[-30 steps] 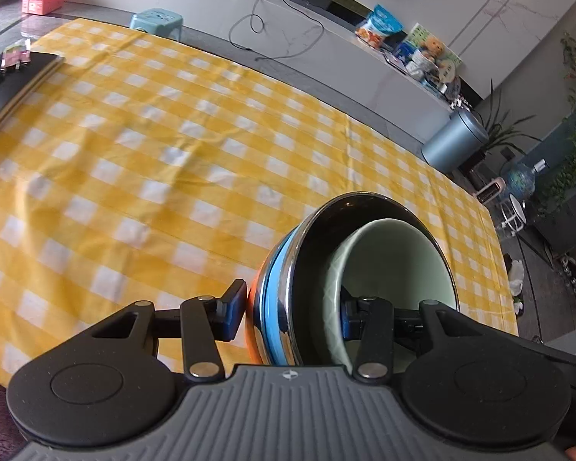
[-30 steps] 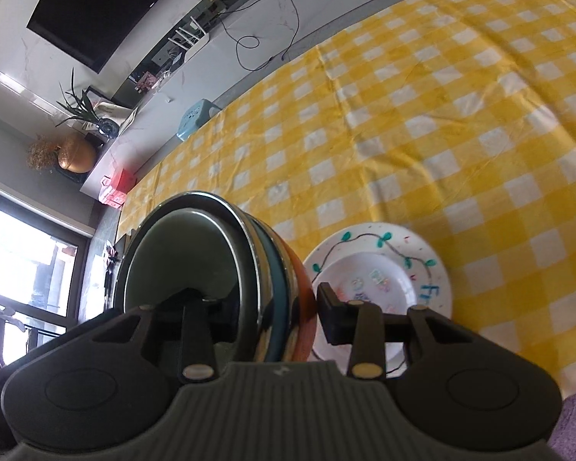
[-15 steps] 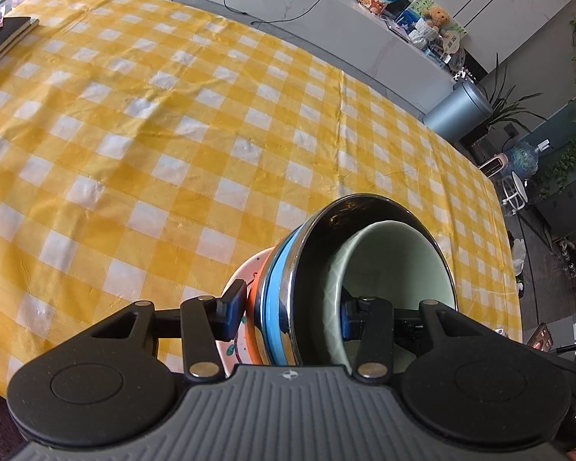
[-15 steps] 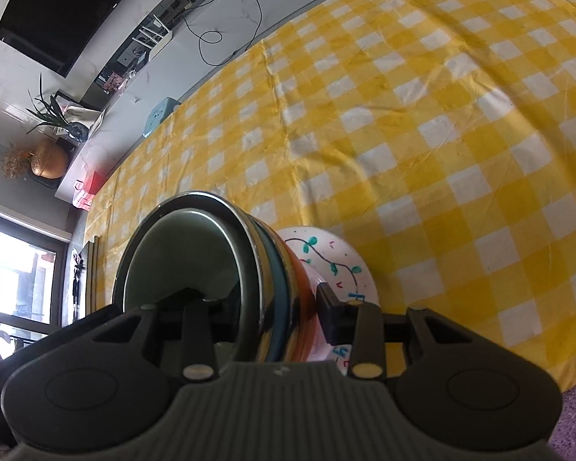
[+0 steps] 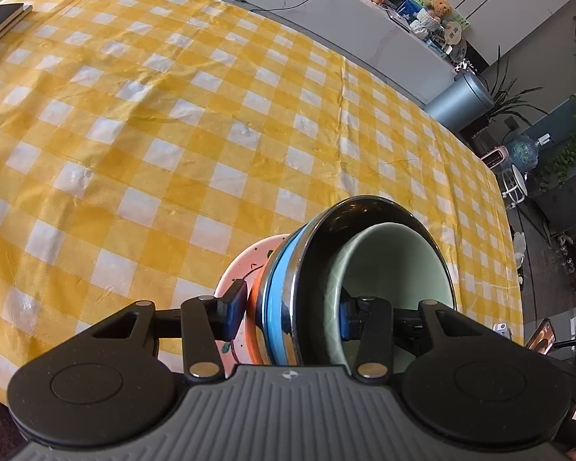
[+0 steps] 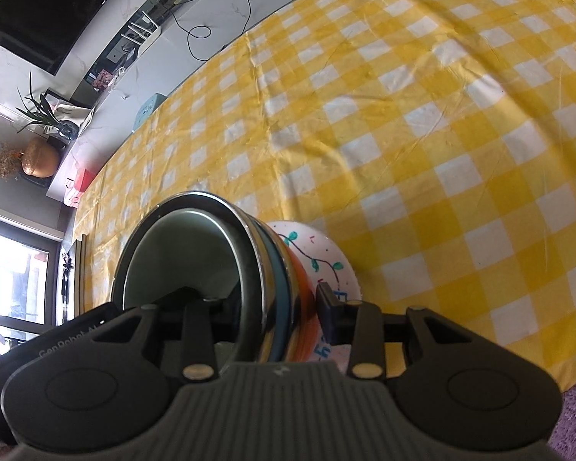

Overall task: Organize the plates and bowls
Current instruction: 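Lift the bowl stack and carry it over the painted plate, then lower the bowl stack onto the painted plate and open both grippers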

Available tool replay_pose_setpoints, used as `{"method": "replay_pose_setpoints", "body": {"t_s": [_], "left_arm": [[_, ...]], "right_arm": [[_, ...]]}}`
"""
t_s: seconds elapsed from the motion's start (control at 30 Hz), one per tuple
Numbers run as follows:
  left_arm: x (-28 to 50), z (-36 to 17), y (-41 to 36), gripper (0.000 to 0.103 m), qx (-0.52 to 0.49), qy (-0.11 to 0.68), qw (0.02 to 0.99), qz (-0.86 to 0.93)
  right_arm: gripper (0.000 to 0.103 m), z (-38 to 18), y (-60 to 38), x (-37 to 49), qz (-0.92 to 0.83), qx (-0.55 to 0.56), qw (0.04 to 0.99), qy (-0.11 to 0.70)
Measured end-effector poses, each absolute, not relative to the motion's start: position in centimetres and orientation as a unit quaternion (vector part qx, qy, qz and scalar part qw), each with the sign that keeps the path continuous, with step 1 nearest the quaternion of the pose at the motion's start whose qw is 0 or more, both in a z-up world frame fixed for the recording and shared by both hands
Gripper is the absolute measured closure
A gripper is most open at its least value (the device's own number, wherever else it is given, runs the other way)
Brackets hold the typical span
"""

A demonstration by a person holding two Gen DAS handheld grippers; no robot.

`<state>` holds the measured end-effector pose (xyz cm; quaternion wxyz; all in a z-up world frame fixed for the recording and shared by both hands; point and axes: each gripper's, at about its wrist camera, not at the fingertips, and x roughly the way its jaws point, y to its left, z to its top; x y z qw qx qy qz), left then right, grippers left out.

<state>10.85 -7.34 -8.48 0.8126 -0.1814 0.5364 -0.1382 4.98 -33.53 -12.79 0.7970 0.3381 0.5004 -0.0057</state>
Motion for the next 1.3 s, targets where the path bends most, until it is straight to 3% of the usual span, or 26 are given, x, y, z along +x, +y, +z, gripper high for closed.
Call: {"method": "replay_pose_setpoints", "body": {"t_s": [0.43,0.5,0.53,0.57,0.77,0.93,1.1,1.3], "left_arm": [[10.7,-8.3,-7.3,0.054,-0.173,0.529,0.818,-0.148],[10.6,-8.2,-7.2,0.050,-0.174,0.524,0.821,-0.147],[10.6,-8.1,-7.2,0.047,-0.172,0.522,0.823,-0.145],[10.5,-8.1,-7.2,0.046,-0.169,0.520,0.825,-0.143],[10.1,-6.7,-7.1,0.039,-0.151,0.498,0.841,-0.150],[8.2,-2.8,-6.7,0.039,-0.087,0.420,0.889,-0.162],[4.5,0.8,-6.4,0.039,0.024,0.317,0.932,-0.175],[-0.7,1.6,-5.9,0.039,0.110,0.243,0.950,-0.159]], "right_arm": [[0.063,-12.4,-32.9,4.8,-0.011,0.319,0.811,0.491],[0.056,-12.2,-32.9,4.7,-0.010,0.318,0.814,0.486],[0.046,-12.0,-32.8,4.6,-0.010,0.316,0.817,0.483],[0.042,-11.8,-32.8,4.6,-0.011,0.312,0.819,0.482],[0.040,-11.1,-32.5,4.4,-0.016,0.290,0.831,0.475],[0.039,-8.4,-31.6,3.2,-0.036,0.226,0.875,0.427],[0.032,-4.8,-29.4,0.6,-0.027,0.128,0.926,0.354],[0.031,-3.4,-26.9,-3.3,-0.016,0.064,0.951,0.303]]}}
